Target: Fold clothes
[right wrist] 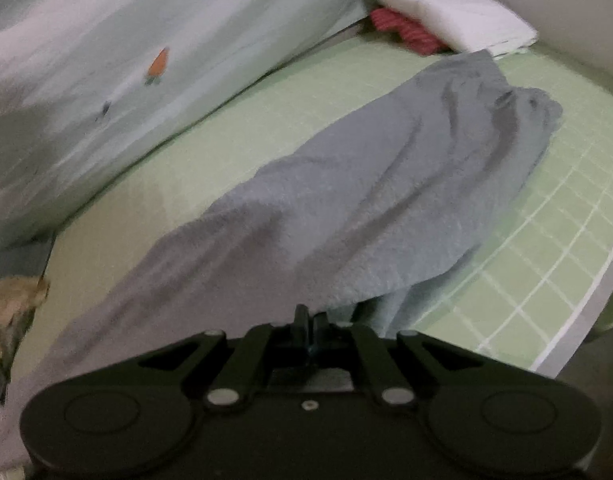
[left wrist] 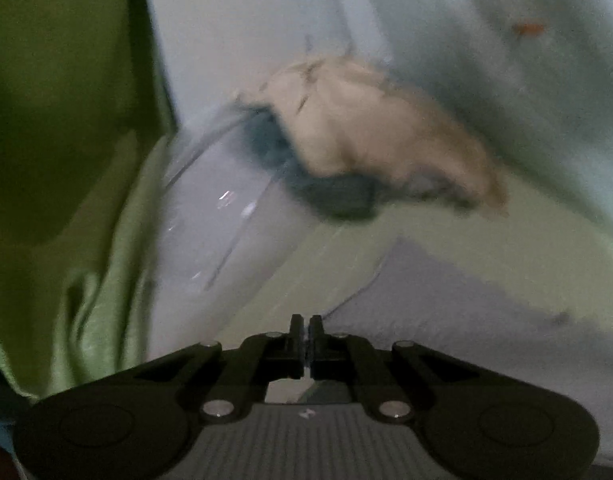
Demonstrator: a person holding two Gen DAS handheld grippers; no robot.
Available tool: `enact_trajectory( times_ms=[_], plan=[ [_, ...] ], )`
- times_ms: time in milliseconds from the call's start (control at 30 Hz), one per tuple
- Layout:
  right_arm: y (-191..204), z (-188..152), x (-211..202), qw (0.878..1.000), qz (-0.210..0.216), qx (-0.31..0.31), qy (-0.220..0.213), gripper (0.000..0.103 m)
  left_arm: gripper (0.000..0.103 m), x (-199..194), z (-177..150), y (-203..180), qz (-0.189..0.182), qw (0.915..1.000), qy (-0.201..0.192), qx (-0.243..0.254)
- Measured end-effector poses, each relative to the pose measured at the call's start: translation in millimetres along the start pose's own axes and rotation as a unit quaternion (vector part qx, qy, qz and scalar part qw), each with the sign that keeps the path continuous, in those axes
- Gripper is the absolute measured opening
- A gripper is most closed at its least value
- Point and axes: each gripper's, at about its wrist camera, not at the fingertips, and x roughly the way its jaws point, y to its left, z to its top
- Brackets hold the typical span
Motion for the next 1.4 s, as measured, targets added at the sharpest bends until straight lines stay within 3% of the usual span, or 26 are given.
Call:
enact_trajectory(
  times_ms=[100,167,200,233,267,300,333,367,433,533,767,867,1000,1200,1300,1400],
  plan=[
    [-4,-11,23,0.998,-0.002,0.0,0.07,0.002,0.004,36,-21,4,0.02,0.9976,0.065,0.005],
    [-7,-12,26,0.996,-0.009,0.003,0.084,0.007,0.01,36,-25,0,0.028,0.9969,0.073,0.005],
    [-8,-10,24,0.997,-0.009,0.002,0.081,0.017,0.01,36,-27,-2,0.031,0.9965,0.077,0.005],
    [-9,-6,21,0.997,-0.01,0.005,0.073,0.036,0.02,34,-26,-7,0.03,0.997,0.071,0.006],
    [-11,-3,18,0.998,-0.012,0.009,0.062,0.046,0.035,31,-26,-11,0.029,0.9975,0.064,0.006],
    [-14,1,14,0.998,-0.013,0.015,0.051,0.061,0.042,28,-25,-15,0.028,0.9979,0.058,0.007],
    [-18,5,11,0.999,-0.014,0.021,0.043,0.071,0.059,26,-21,-23,0.019,0.9983,0.055,0.007],
    [-22,8,9,0.999,-0.016,0.027,0.035,0.075,0.071,23,-18,-32,0.009,0.9986,0.049,0.015],
    [-33,16,8,0.999,-0.023,0.037,0.019,0.089,0.077,18,-16,-54,-0.011,0.9985,0.039,0.036],
    [-56,26,7,0.998,-0.037,0.05,-0.001,0.102,0.081,13,-20,-94,-0.04,0.9956,0.041,0.074],
    [-119,73,26,0.995,-0.066,0.07,-0.022,0.103,0.086,1,-51,-197,-0.109,0.9785,0.075,0.158],
    [-144,103,40,0.994,-0.093,0.051,-0.028,0.103,0.086,-7,-70,-240,-0.116,0.9713,0.087,0.189],
    [-179,142,64,0.992,-0.114,0.028,-0.033,0.103,0.087,-14,-88,-288,-0.124,0.9676,0.105,0.194],
    [-217,186,105,0.986,-0.165,-0.001,-0.011,0.102,0.09,-20,-104,-340,-0.092,0.9716,0.091,0.198],
    [-225,191,108,0.989,-0.145,-0.016,-0.014,0.086,0.097,-18,-105,-346,-0.067,0.976,0.095,0.184],
    [-223,192,108,0.983,-0.162,-0.083,-0.027,0.083,0.102,-14,-104,-342,-0.054,0.98,0.103,0.161]
  ],
)
